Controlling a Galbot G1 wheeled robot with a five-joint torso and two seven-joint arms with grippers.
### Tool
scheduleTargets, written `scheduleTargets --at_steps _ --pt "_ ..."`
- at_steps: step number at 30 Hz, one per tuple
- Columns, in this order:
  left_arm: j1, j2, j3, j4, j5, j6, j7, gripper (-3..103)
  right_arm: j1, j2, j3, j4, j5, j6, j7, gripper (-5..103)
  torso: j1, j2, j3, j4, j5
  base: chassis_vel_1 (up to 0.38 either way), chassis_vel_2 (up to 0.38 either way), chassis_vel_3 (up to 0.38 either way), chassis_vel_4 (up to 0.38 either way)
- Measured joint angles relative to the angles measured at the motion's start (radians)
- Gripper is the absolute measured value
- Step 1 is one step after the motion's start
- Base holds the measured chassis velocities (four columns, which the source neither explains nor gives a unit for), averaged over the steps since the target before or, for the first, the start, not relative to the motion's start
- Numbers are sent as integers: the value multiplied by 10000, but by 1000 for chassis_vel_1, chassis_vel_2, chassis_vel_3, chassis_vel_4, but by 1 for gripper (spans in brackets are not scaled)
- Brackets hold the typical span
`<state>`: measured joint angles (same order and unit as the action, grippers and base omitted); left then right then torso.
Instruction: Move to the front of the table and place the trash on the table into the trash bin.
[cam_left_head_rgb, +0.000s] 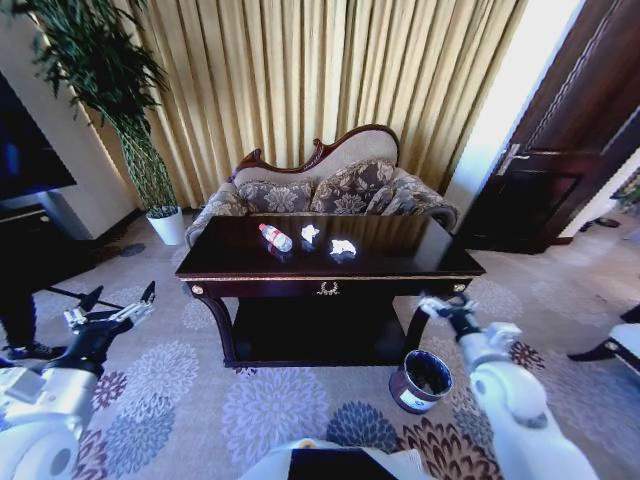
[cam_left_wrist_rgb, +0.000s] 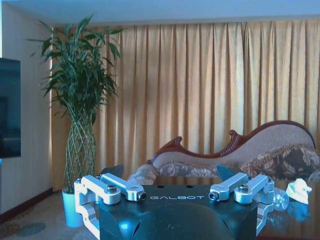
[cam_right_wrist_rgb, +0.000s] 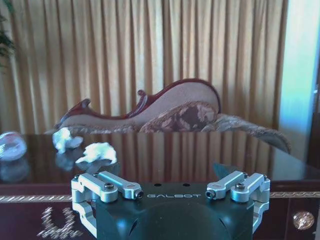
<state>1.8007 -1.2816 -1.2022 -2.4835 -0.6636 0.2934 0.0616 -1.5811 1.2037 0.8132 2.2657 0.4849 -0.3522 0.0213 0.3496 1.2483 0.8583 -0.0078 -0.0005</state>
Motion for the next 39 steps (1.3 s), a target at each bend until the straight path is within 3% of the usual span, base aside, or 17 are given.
scheduleTargets --at_steps 17,23,39 --pt "-12 5 25 47 5 -17 13 100 -65 -15 -1 494 13 13 -29 100 1 -1 0 1 7 -85 -93 98 88" --pt "-22 5 35 66 7 -29 15 100 -45 -15 -49 460 -113 341 -41 100 0 0 0 5 4 -110 -112 125 120" --pt "-6 -25 40 93 14 -64 30 100 -55 -19 -63 352 -447 484 -245 100 0 1 0 3 7 -4 -5 6 5"
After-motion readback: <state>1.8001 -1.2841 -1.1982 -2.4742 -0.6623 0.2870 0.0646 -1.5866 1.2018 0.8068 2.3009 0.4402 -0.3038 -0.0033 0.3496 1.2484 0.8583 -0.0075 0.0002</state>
